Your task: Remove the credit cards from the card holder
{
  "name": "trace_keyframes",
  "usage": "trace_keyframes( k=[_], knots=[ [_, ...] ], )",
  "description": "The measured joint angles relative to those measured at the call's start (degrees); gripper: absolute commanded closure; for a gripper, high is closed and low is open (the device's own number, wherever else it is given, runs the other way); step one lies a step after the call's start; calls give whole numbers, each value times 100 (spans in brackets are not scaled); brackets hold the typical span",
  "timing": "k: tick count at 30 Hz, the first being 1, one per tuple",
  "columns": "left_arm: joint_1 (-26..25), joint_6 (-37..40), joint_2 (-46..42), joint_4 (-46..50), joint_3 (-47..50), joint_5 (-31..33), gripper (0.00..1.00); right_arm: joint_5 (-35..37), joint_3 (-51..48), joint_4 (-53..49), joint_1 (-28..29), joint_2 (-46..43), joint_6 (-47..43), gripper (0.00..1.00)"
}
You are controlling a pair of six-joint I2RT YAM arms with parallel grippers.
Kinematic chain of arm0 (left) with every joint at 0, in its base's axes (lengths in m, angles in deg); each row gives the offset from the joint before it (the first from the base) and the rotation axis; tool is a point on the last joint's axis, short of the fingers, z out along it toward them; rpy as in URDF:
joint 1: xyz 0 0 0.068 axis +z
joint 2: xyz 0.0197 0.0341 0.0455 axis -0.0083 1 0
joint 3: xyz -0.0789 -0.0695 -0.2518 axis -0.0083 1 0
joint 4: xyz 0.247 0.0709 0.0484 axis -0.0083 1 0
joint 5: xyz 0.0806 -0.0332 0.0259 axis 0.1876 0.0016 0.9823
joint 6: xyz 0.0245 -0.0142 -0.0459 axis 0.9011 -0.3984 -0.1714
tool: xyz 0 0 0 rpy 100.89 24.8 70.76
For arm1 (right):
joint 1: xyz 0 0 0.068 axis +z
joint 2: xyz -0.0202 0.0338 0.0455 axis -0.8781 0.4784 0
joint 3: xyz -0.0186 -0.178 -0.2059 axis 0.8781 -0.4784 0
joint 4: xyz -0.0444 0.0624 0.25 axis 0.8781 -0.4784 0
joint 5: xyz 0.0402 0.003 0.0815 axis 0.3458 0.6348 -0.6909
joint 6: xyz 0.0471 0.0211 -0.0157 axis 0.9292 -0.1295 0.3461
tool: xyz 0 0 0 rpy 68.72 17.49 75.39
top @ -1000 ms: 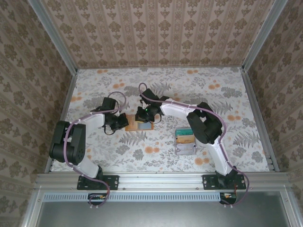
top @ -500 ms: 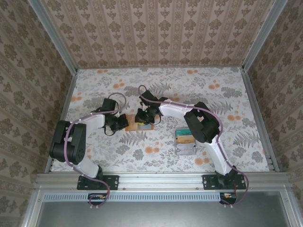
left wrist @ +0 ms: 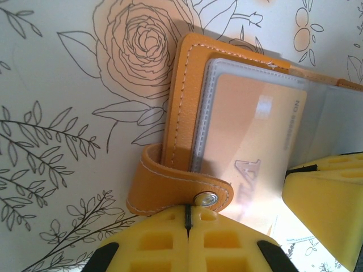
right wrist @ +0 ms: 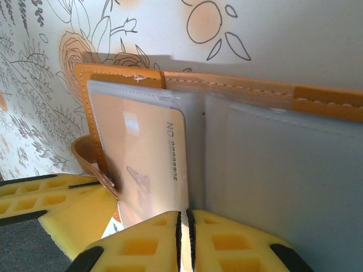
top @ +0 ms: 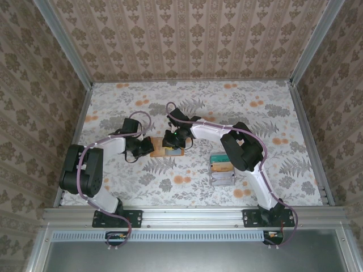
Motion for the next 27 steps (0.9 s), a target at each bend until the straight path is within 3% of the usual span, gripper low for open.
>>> trace_keyframes(
  k=[13, 27],
  knots=[
    [-9, -2, 11, 0, 0, 0, 100, 81, 63, -157, 7, 11, 26, 80],
    [-20, -46, 55, -44, -2, -46, 100, -133, 63, -61, -15, 55, 162, 89]
  ],
)
